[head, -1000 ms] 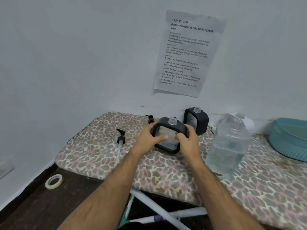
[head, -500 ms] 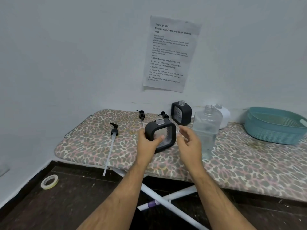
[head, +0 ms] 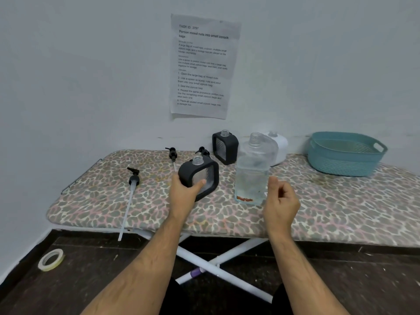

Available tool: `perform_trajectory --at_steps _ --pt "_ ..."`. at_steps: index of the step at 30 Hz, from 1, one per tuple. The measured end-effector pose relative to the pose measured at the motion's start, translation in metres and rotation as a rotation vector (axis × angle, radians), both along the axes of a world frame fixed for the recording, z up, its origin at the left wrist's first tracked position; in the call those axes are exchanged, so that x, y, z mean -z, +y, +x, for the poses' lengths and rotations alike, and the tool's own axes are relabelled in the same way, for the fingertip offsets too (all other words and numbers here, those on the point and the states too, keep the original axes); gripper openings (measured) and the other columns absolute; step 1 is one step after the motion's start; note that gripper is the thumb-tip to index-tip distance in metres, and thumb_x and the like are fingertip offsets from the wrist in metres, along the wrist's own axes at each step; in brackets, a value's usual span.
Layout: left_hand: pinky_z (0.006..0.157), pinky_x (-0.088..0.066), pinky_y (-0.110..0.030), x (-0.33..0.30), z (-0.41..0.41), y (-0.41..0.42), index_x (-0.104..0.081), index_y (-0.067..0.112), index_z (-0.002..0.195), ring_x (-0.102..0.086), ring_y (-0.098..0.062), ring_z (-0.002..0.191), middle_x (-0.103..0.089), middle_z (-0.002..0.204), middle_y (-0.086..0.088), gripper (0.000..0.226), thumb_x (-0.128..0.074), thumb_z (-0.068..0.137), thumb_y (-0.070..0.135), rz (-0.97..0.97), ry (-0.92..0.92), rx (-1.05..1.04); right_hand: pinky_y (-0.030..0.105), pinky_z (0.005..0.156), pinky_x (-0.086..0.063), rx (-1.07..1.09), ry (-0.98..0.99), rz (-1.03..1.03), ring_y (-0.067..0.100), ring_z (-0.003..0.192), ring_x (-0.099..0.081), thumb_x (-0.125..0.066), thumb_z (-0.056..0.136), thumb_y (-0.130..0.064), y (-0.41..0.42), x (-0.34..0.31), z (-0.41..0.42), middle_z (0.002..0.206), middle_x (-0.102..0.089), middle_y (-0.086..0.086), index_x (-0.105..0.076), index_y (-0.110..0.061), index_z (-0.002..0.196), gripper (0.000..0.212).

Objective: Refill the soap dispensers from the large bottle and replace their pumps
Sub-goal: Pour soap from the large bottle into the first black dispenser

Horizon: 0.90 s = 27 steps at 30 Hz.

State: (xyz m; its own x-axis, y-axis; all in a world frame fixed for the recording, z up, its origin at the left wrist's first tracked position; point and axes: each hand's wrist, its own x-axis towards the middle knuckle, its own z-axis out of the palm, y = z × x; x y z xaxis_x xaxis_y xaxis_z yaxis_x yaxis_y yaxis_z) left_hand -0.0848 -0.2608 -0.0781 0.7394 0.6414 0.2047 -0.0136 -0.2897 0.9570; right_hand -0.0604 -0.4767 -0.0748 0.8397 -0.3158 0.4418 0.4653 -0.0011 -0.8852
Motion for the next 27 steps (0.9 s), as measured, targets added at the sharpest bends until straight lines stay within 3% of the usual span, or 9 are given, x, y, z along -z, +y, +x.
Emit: perform_trajectory --at_steps 3,5,7,9,13,19,24,27 --pt "0.079 -0.045 -0.016 0.001 -0.004 -0.005 -0.046 0.028 0.123 -0.056 0.003 0.093 -0.056 0.104 0.022 0.057 -0.081 0.079 0.024 0.021 -0.004 0.050 0.037 0.077 -0.048 -0.031 0.109 -0.112 0.014 0.083 -0.051 -0.065 0.072 -0.073 -0.009 0.003 0.020 0.092 -0.055 0.005 -0.052 -0.016 0.093 0.062" --pt "0.080 -0.043 -0.016 0.001 -0.006 -0.005 -0.045 0.026 0.130 -0.056 0.001 0.095 -0.055 0.105 0.022 0.063 -0.081 0.078 0.023 0.038 -0.003 0.060 0.034 0.094 -0.046 -0.201 0.198 -0.191 0.012 0.111 -0.052 -0.077 0.066 -0.064 -0.012 -0.001 0.032 0.123 -0.053 0.000 -0.045 -0.024 0.123 0.077" --pt "0.085 -0.044 -0.021 0.002 -0.006 -0.004 -0.044 0.022 0.134 -0.056 -0.005 0.100 -0.055 0.108 0.020 0.067 -0.081 0.078 0.021 0.058 0.004 0.070 0.033 0.099 -0.045 -0.403 0.253 -0.203 0.011 0.121 -0.051 -0.085 0.067 -0.043 -0.013 -0.003 0.041 0.139 -0.047 -0.005 -0.032 -0.033 0.141 0.091" --pt "0.086 -0.044 -0.023 0.003 -0.005 -0.003 -0.043 0.020 0.135 -0.056 -0.007 0.102 -0.054 0.108 0.020 0.069 -0.081 0.078 0.017 0.073 0.021 0.078 0.028 0.095 -0.048 -0.532 0.259 -0.193 0.002 0.113 -0.056 -0.088 0.068 -0.029 -0.011 -0.003 0.045 0.134 -0.050 -0.012 -0.025 -0.036 0.145 0.099" --pt "0.079 -0.042 -0.017 0.003 -0.006 -0.001 -0.039 0.020 0.135 -0.056 -0.001 0.094 -0.052 0.104 0.023 0.068 -0.077 0.079 0.011 0.090 0.050 0.087 0.037 0.100 -0.050 -0.554 0.255 -0.213 0.009 0.121 -0.056 -0.091 0.054 -0.041 -0.005 0.005 0.051 0.135 -0.052 -0.011 -0.027 -0.035 0.147 0.114" --pt "0.075 -0.041 -0.009 0.005 -0.005 0.000 -0.041 0.027 0.130 -0.056 0.006 0.097 -0.055 0.109 0.023 0.061 -0.073 0.082 0.008 0.069 0.024 0.108 0.038 0.097 -0.052 -0.503 0.239 -0.198 0.003 0.112 -0.059 -0.090 0.067 -0.021 0.000 0.011 0.055 0.125 -0.058 -0.014 -0.041 -0.036 0.135 0.086" --pt "0.077 -0.043 -0.011 0.007 -0.003 -0.001 -0.048 0.021 0.130 -0.056 0.003 0.098 -0.056 0.106 0.023 0.058 -0.077 0.080 0.013 0.085 0.010 0.089 0.036 0.098 -0.051 -0.481 0.228 -0.205 0.008 0.116 -0.058 -0.090 0.067 -0.022 0.003 0.015 0.055 0.126 -0.058 -0.013 -0.039 -0.040 0.135 0.087" --pt "0.074 -0.042 -0.009 0.006 -0.003 -0.001 -0.048 0.022 0.126 -0.055 0.008 0.093 -0.055 0.103 0.023 0.055 -0.077 0.080 0.014 0.100 0.003 0.085 0.026 0.093 -0.048 -0.466 0.228 -0.241 0.008 0.116 -0.056 -0.091 0.064 -0.024 0.004 0.014 0.053 0.124 -0.055 -0.017 -0.036 -0.039 0.136 0.092"
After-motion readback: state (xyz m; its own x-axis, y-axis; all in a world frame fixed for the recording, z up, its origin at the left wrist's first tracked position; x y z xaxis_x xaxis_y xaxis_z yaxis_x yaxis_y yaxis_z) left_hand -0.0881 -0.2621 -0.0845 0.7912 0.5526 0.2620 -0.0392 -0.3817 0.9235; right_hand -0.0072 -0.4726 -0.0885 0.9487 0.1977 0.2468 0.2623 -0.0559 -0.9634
